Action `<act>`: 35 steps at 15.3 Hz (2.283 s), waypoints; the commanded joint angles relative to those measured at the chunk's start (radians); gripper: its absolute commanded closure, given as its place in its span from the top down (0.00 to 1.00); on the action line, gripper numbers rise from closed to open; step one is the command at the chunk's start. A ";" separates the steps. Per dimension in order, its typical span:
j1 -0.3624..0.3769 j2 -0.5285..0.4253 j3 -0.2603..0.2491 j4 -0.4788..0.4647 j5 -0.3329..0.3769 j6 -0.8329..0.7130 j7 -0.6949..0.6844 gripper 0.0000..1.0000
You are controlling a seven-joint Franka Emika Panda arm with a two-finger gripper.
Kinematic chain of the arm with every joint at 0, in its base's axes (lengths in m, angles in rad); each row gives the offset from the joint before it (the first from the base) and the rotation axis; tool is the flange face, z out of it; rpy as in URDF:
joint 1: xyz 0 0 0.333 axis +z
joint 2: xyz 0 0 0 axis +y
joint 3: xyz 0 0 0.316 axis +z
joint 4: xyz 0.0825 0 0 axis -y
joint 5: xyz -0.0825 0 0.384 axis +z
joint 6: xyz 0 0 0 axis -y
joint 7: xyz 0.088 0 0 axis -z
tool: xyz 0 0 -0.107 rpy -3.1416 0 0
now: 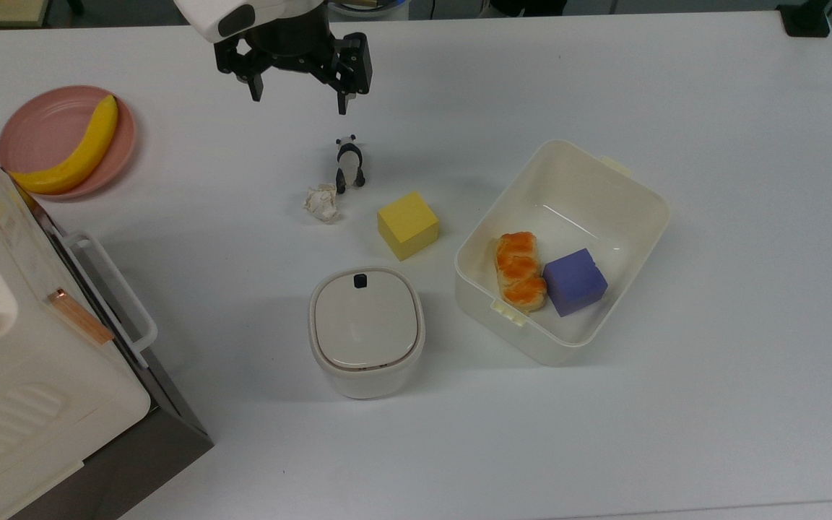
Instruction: Open the trash can
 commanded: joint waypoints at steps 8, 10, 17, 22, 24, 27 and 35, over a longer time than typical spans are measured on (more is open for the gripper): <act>0.011 -0.014 -0.013 -0.009 -0.006 -0.008 0.015 1.00; 0.012 -0.014 -0.011 -0.011 -0.003 -0.008 0.015 1.00; 0.024 -0.011 -0.010 -0.034 0.005 -0.010 -0.004 1.00; 0.037 0.010 -0.010 -0.060 0.004 0.003 -0.074 1.00; 0.050 0.027 -0.010 -0.055 -0.003 0.010 -0.129 1.00; 0.054 0.024 -0.010 -0.054 -0.006 0.020 -0.312 1.00; 0.127 0.064 -0.011 -0.109 -0.010 0.118 -0.387 1.00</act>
